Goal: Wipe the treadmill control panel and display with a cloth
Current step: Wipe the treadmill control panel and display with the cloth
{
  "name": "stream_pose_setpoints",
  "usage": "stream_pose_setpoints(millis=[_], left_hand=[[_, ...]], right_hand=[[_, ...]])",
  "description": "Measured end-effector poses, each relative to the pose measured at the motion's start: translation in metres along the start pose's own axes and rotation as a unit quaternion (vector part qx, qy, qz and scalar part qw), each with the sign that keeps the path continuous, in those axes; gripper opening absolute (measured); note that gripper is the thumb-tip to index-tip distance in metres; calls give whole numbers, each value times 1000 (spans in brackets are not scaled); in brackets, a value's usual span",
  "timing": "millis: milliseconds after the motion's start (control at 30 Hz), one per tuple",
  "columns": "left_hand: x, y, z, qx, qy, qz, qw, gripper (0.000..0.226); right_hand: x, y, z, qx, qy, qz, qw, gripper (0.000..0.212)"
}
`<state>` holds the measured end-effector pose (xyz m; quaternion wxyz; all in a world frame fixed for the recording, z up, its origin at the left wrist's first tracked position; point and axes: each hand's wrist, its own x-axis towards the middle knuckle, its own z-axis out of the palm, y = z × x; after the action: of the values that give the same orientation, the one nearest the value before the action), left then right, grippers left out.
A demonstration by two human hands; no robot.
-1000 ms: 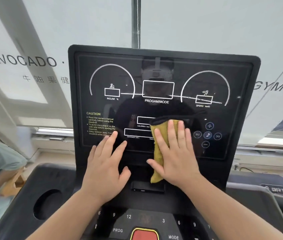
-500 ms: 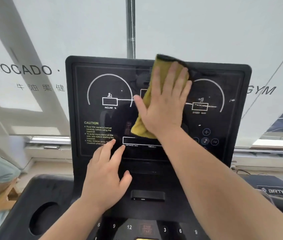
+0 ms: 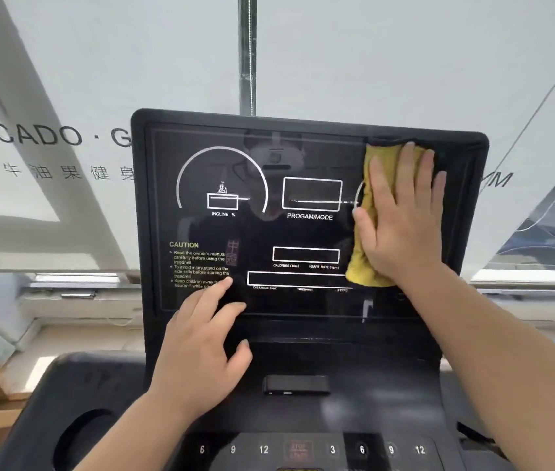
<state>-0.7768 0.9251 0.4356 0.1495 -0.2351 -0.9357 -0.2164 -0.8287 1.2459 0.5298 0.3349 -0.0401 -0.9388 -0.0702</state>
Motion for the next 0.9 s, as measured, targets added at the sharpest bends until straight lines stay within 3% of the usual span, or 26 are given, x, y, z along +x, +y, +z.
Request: stream_pose_setpoints(millis=[100, 167, 267, 400, 500, 600, 733, 900], left_hand=[[-2, -3, 0, 0, -12, 5, 1000, 50], [-4, -3, 0, -6, -14, 4, 1000, 50], [-4, -4, -1, -40, 10, -1, 999, 49], [-2, -6, -2, -64, 50, -3, 997, 42], [1, -2, -1, -56, 62, -8, 996, 40], [5, 5, 1, -44, 55, 0, 998, 42], [7, 18, 3, -50, 40, 26, 998, 45], [12, 34, 5, -41, 26, 30, 998, 47]], right_hand=[[36, -37, -11, 27, 14, 99, 995, 79], [50, -72, -14, 32, 14, 96, 995, 80], [44, -120, -10, 22, 19, -41, 999, 78], [1, -134, 10, 5, -1, -242, 970, 71], [-18, -95, 21, -7, -3, -291, 957, 68], [-16, -36, 15, -36, 2, -221, 975, 71], [6, 37, -4, -16, -8, 7, 1000, 84], [24, 30, -11, 33, 2, 164, 986, 94]])
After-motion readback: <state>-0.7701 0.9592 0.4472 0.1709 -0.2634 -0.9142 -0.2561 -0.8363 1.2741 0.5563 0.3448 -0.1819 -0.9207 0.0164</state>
